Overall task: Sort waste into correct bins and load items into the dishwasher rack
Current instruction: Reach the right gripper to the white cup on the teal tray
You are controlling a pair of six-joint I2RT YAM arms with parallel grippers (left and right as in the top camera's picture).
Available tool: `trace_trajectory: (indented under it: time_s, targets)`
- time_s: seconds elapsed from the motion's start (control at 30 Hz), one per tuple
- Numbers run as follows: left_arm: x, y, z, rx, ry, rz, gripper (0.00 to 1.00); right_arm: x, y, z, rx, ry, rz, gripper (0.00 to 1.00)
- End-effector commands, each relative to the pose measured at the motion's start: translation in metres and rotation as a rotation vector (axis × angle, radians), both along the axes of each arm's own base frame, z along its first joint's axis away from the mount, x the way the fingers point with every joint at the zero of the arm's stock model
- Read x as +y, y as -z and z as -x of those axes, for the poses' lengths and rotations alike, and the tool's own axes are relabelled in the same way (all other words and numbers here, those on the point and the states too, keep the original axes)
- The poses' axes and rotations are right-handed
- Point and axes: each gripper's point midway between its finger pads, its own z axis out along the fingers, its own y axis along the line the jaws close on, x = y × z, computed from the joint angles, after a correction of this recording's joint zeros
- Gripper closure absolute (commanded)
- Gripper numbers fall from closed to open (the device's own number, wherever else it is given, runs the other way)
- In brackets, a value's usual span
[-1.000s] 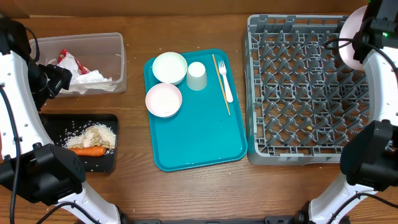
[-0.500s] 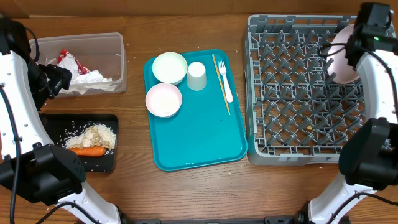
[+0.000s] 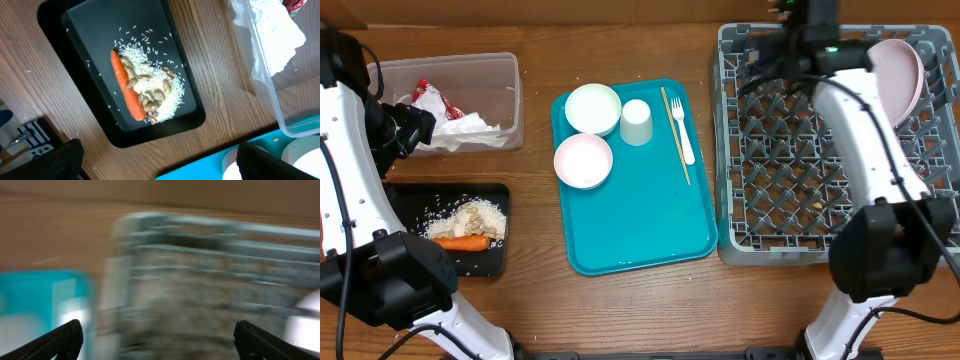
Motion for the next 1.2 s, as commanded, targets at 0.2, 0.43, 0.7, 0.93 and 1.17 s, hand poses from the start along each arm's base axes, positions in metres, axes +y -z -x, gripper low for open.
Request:
trace_trajectory:
  time_s: [0.2,0.43,0.7,0.93,1.17]
  targets:
    - [-0.001,-0.009,0.004,-0.023,0.001,-0.008,0.0,0.164,-0.01,0.042,0.048,-0.433,-0.298,0.0]
    - [-0.001,-0.009,0.004,-0.023,0.001,-0.009,0.0,0.2,0.051,0.045,0.14,-0.464,-0.241,0.0]
    - [-0.001,-0.009,0.003,-0.023,0.002,-0.009,0.0,0.241,0.096,0.056,0.186,-0.527,-0.204,0.0]
    - [-0.001,-0.009,0.003,-0.023,0.002,-0.009,0.0,0.242,0.127,0.051,0.168,-0.464,-0.044,0.0]
    - [-0.001,-0.009,0.003,-0.023,0.002,-0.009,0.0,0.243,0.127,0.048,0.155,-0.46,-0.041,0.0]
